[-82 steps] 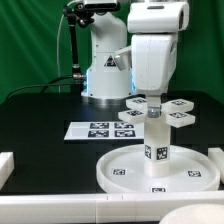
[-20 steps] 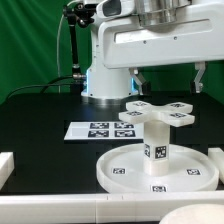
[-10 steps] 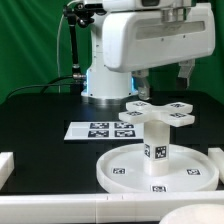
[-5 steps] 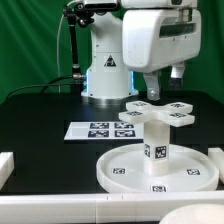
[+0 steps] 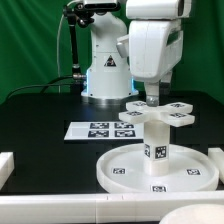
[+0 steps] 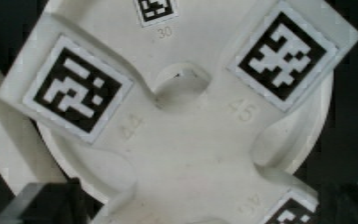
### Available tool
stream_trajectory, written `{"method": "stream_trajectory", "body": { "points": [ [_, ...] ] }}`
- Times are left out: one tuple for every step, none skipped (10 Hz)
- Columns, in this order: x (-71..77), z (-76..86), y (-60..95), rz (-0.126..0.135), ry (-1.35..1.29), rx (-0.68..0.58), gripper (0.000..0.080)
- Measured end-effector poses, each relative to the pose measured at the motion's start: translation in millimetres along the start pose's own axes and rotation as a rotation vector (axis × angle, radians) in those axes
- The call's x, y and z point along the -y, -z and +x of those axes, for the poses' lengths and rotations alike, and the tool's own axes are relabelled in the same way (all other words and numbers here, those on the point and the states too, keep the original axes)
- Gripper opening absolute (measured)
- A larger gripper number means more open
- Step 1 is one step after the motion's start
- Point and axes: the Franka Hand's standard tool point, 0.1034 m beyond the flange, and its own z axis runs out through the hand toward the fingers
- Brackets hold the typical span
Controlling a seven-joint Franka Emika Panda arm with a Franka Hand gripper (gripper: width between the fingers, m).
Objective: Assemble round table
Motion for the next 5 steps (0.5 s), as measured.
{"method": "stream_trajectory", "body": {
  "points": [
    [1.8,-1.8,-2.6,0.004,0.003,0.003,0.0649],
    [1.9,-3.0,-4.3,0.005,0.014,0.004,0.0649],
    [1.6,-4.4,-6.6,0.007,0.038,0.007,0.0649],
    [1.3,-4.9,-8.8,0.009,0.056,0.010,0.0649],
    [1.3,-4.7,-9.3,0.008,0.058,0.010,0.0649]
  ]
}}
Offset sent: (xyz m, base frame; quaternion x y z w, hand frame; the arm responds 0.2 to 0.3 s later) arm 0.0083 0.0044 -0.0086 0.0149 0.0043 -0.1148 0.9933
